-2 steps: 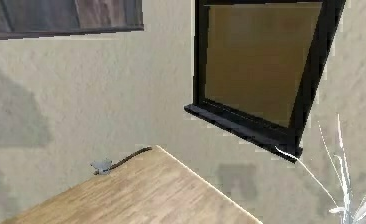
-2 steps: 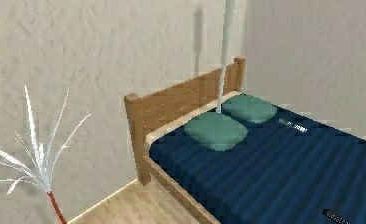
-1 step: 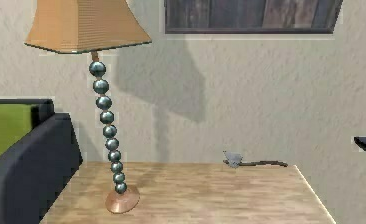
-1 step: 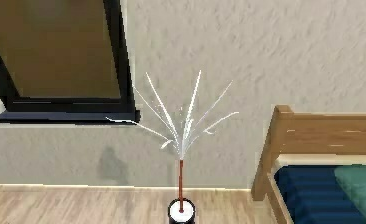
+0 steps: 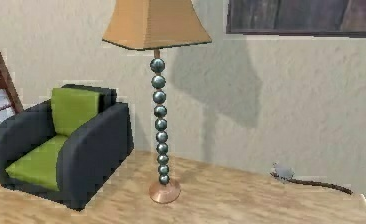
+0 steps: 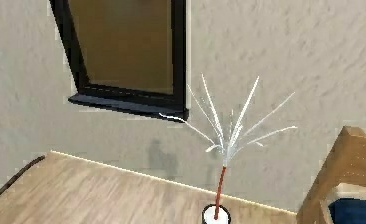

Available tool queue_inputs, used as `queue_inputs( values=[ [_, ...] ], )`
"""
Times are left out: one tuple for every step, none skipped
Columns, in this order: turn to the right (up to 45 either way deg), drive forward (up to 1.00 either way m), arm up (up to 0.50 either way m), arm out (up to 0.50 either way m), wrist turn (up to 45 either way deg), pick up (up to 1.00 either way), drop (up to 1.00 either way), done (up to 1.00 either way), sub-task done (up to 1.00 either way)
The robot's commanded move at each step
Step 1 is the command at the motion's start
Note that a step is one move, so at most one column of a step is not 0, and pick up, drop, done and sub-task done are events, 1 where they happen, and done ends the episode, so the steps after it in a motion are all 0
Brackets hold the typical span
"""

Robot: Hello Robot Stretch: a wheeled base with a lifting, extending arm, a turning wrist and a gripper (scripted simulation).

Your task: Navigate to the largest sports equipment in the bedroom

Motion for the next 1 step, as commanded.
queue_inputs(
  values=[
    [0.0, 0.15, 0.0, 0.0, 0.0, 0.0, 0.0, 0.0, 0.0]
  ],
)
